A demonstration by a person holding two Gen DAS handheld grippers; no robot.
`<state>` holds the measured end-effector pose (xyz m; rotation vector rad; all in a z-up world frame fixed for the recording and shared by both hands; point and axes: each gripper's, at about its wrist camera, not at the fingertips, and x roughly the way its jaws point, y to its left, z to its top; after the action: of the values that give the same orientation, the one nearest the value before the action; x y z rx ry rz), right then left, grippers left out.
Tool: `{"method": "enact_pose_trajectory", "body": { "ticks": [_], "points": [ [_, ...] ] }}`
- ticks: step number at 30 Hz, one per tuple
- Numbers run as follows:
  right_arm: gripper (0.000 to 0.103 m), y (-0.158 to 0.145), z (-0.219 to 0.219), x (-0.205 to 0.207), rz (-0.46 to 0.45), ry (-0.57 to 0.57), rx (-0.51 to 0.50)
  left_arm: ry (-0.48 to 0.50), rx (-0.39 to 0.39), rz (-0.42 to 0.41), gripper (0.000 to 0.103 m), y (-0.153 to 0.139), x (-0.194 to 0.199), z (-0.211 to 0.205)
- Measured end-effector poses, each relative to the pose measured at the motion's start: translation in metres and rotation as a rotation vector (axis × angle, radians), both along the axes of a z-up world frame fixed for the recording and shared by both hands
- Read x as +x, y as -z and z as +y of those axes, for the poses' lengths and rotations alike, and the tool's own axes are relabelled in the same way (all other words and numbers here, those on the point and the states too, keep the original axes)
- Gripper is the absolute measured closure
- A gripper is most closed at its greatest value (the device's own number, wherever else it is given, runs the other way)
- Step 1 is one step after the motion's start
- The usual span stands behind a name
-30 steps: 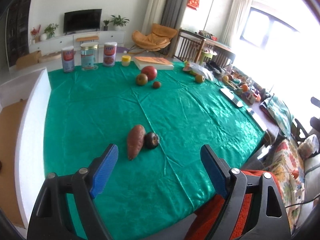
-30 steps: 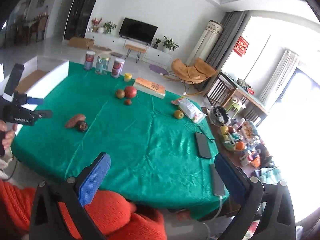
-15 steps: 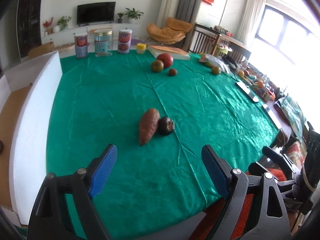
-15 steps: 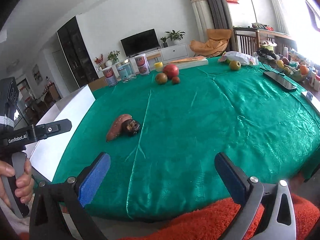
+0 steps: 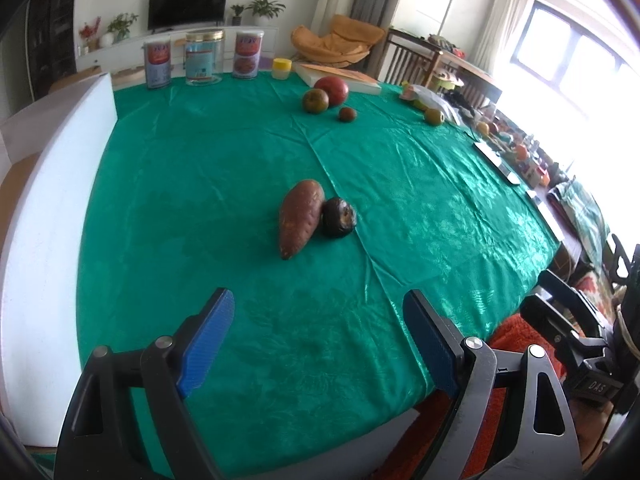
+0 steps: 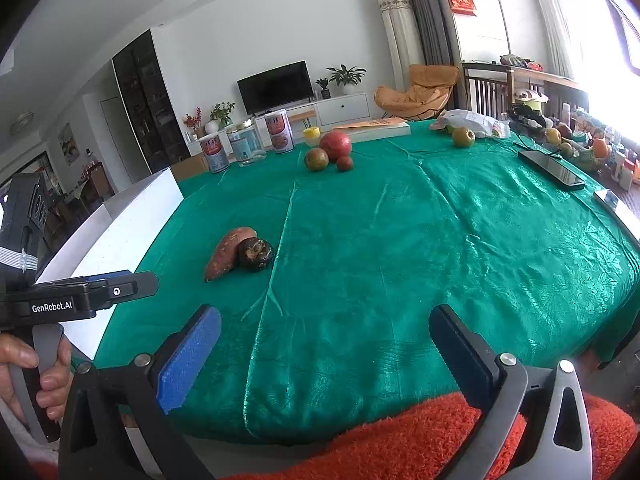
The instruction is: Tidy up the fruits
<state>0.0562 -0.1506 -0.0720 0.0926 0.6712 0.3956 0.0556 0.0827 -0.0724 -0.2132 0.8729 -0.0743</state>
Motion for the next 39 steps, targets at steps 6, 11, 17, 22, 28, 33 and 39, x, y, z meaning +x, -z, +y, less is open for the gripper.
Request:
{"method": "enact_pose_trajectory", "body": {
  "ticks": [6, 11, 17, 22, 28, 33, 39],
  "points": [
    [0.0, 0.003, -0.003, 0.005, 0.025, 0.0, 0.011, 0.016, 0.0, 0.051, 0.017, 0.018, 0.024, 0.014],
    [0.0, 0.003, -0.005, 0.004, 0.026, 0.006, 0.019, 0.145, 0.061, 0.074, 0.042, 0.028, 0.064, -0.001],
    [0.0, 0.004, -0.007, 0.004, 0.026, 0.01, 0.027, 0.2, 0.153, 0.119, 0.05, 0.047, 0.096, -0.008],
    [0.0, 0.004, -0.008, 0.005, 0.032, 0.007, 0.032, 0.228, 0.223, 0.124, 0.05, 0.055, 0.114, -0.016],
    [0.0, 0.005, -0.012, 0.006, 0.04, 0.009, 0.053, 0.19, 0.2, 0.119, 0.065, 0.057, 0.126, -0.009],
    [0.0, 0.008, -0.015, 0.01, 0.057, 0.005, 0.075, 0.03, 0.153, 0.114, 0.065, 0.058, 0.147, 0.016],
    [0.0, 0.01, -0.02, 0.012, 0.067, 0.003, 0.094, -0.075, 0.17, 0.073, 0.064, 0.062, 0.168, 0.034]
  ]
}}
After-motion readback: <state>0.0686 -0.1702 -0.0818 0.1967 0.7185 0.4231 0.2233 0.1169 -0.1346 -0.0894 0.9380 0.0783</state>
